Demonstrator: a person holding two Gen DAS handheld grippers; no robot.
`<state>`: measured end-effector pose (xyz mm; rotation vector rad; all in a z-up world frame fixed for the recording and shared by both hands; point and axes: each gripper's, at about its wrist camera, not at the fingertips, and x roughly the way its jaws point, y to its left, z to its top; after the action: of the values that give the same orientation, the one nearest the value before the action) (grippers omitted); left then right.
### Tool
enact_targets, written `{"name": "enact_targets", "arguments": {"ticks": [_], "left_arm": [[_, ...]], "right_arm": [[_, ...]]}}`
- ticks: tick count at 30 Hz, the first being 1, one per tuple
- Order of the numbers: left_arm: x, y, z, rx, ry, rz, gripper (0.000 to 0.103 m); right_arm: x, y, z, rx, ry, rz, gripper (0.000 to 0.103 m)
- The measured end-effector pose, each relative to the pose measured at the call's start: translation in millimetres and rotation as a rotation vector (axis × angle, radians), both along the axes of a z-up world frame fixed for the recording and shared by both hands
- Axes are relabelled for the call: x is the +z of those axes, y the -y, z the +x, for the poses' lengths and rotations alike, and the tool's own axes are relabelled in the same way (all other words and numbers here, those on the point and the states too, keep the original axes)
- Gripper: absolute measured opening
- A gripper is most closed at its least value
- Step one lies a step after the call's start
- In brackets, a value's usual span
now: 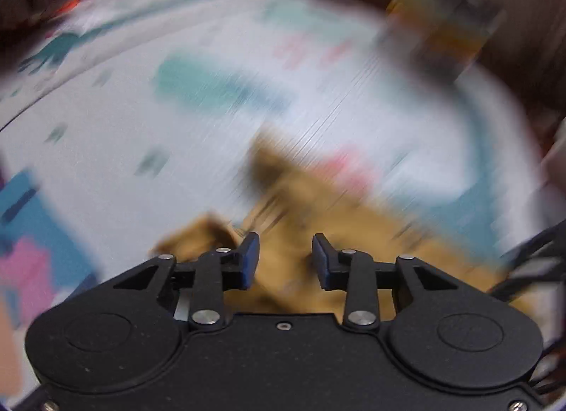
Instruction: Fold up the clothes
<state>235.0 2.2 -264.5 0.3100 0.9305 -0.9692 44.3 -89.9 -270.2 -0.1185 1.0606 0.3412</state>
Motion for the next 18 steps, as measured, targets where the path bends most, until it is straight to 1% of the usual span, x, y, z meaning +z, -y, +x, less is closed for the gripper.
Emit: {"name": "enact_targets", "arguments": {"ticks": [2,3,5,6,8,9,10,11,12,13,14,16,17,18], "left_arm": [[-0.4,-4.6,7.9,0.043,-0.048,-0.012,0.03],[1.0,-5.1,10.1,0.048,-0.058,-0.012,0.03],[7.0,-5.5,11.5,0.038,-0.034,-0.013,0.03],[10.9,-7.2,13.6,0.044,-0.035,-0.03,0.03],[13.4,-10.8,20.1,0.079,-0.041,-0.048,0.03],[14.0,-12.5,23.4,0.097,-0.042,-0.054,0.03],[10.4,-10.0,25.9,0.105,-0.044,-0.035,0.03],[2.5,-4.2,27.4,0.099,-0.047,0.005,0.03],[-3.0,0.9,26.5,0.085,-0.025,0.019,0.033],[-5.0,5.8,25.9,0.073,-0.006,0.022,0.037],[-4.3,10.4,27.2,0.07,-0.005,0.035,0.037],[2.2,15.3,29.2,0.047,-0.005,0.067,0.036],[8.6,14.2,27.9,0.03,0.016,0.067,0.036],[15.5,10.4,24.8,0.022,0.04,0.064,0.036]], "right_arm": [[-2.9,-2.6,-5.2,0.03,0.03,-0.011,0.052],[-3.7,-2.3,-5.0,0.033,0.032,-0.008,0.052],[-3.8,0.6,-3.4,0.027,0.03,0.01,0.052],[-2.7,0.3,-5.1,0.03,0.031,0.011,0.053],[-3.5,0.3,-4.9,0.03,0.033,0.021,0.054],[-3.1,0.8,-4.7,0.026,0.031,0.031,0.057],[-2.8,0.8,-4.9,0.025,0.029,0.041,0.063],[-2.9,-0.3,-5.8,0.032,0.026,0.05,0.066],[-3.2,-2.6,-7.0,0.044,0.025,0.05,0.074],[-3.8,-7.4,-8.7,0.067,0.026,0.032,0.079],[-4.6,-12.8,-10.2,0.089,0.027,0.009,0.081],[-3.9,-20.0,-10.5,0.109,0.021,-0.028,0.081],[-1.7,-20.4,-9.9,0.104,0.018,-0.027,0.079],[3.1,-15.4,-9.3,0.083,0.021,0.008,0.069]]}}
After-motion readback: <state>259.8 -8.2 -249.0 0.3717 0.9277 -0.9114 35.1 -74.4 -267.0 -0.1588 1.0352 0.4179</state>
